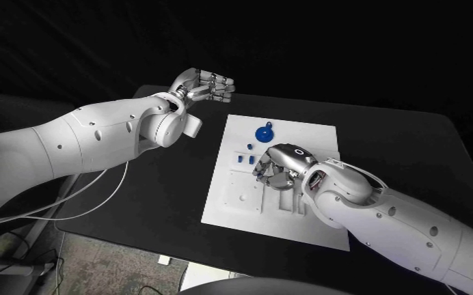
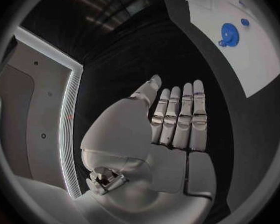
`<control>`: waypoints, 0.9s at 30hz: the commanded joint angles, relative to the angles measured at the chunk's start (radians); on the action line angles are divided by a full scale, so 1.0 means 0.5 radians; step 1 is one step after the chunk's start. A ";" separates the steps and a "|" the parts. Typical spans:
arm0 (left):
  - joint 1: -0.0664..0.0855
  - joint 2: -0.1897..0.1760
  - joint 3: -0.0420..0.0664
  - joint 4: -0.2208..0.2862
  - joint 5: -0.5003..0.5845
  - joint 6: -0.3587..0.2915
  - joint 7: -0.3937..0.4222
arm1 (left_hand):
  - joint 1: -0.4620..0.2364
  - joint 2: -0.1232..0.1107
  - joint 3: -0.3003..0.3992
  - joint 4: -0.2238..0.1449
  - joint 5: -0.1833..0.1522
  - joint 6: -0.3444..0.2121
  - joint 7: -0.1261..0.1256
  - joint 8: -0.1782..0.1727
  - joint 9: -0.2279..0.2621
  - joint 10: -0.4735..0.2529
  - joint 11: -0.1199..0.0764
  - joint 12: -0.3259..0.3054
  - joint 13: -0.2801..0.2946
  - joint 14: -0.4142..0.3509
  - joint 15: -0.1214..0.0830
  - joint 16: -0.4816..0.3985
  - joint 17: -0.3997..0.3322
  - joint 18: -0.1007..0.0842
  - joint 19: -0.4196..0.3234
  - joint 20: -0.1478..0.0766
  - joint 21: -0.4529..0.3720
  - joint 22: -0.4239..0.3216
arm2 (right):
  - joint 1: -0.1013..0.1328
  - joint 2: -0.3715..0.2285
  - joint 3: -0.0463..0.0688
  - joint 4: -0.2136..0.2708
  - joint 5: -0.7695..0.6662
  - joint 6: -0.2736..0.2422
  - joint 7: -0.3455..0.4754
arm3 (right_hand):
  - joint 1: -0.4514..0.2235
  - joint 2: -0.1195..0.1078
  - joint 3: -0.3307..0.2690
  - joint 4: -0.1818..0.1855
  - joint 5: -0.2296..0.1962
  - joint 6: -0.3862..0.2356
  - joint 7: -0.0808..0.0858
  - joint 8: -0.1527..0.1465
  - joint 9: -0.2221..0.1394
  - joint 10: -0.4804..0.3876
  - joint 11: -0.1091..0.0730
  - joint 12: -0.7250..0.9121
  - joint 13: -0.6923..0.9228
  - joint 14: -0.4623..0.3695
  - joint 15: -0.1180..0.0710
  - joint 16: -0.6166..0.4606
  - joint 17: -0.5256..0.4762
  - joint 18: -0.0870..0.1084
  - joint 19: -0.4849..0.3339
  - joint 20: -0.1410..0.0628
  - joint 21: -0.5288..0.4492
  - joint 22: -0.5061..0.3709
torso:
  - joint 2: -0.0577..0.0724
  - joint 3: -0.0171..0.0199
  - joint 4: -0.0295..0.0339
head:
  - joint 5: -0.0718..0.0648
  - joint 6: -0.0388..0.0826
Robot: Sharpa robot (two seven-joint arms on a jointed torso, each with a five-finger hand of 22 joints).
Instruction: Assemble the parts on the task board
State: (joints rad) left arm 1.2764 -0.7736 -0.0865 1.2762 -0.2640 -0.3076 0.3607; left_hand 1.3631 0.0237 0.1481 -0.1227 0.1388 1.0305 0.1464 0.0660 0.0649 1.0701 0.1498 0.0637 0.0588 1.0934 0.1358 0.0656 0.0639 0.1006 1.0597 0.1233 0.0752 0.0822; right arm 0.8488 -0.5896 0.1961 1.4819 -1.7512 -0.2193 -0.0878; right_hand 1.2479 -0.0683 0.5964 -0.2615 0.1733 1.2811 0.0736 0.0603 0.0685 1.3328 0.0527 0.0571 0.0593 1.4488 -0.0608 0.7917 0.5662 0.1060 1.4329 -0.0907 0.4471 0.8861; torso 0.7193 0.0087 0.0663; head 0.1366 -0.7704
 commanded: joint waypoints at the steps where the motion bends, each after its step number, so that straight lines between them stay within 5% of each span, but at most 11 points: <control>1: 0.004 0.007 0.002 0.008 0.012 0.000 0.020 | -0.006 0.007 0.006 0.002 0.006 0.009 -0.002 -0.007 -0.001 -0.003 -0.008 -0.006 -0.003 0.008 0.007 -0.009 -0.001 -0.003 0.013 0.003 0.010 -0.002 | -0.013 0.015 -0.009 -0.016 -0.103 -0.031 -0.038 | -0.007 0.010 0.009 -0.005 -0.006 0.001 0.003 0.007 0.002 0.058 -0.060 0.004 0.003 0.004 -0.015 0.006 0.002 0.026 0.018 0.002 -0.009 0.004 | 0.001 0.0002 0.000 | 0.012 -0.009; 27: 0.004 0.014 0.002 0.026 0.012 0.019 0.011 | -0.006 0.008 0.010 0.005 0.005 0.009 -0.003 -0.007 -0.001 -0.005 -0.008 -0.006 -0.003 0.008 0.007 -0.008 -0.001 -0.003 0.013 0.003 0.011 -0.003 | -0.057 0.095 -0.050 -0.118 -0.177 -0.079 -0.051 | -0.009 0.005 0.020 -0.004 -0.010 0.004 0.002 0.007 0.002 0.061 -0.061 0.004 0.003 0.003 -0.016 0.012 0.000 0.024 0.025 0.000 -0.022 0.026 | 0.001 0.0005 0.001 | 0.049 -0.035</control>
State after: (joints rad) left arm 1.2764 -0.7688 -0.0864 1.2856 -0.2629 -0.3065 0.3591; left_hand 1.3631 0.0237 0.1481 -0.1227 0.1388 1.0305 0.1464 0.0660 0.0649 1.0701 0.1498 0.0637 0.0588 1.0934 0.1358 0.0656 0.0639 0.1007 1.0597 0.1233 0.0752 0.0816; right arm 0.8221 -0.5440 0.1715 1.4245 -1.8211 -0.2466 -0.1108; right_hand 1.2476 -0.0688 0.6001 -0.2654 0.1693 1.2811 0.0737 0.0599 0.0682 1.3297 0.0496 0.0569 0.0598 1.4508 -0.0590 0.7917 0.5659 0.1068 1.4400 -0.0907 0.4407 0.8983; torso 0.7195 0.0088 0.0669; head 0.1595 -0.7866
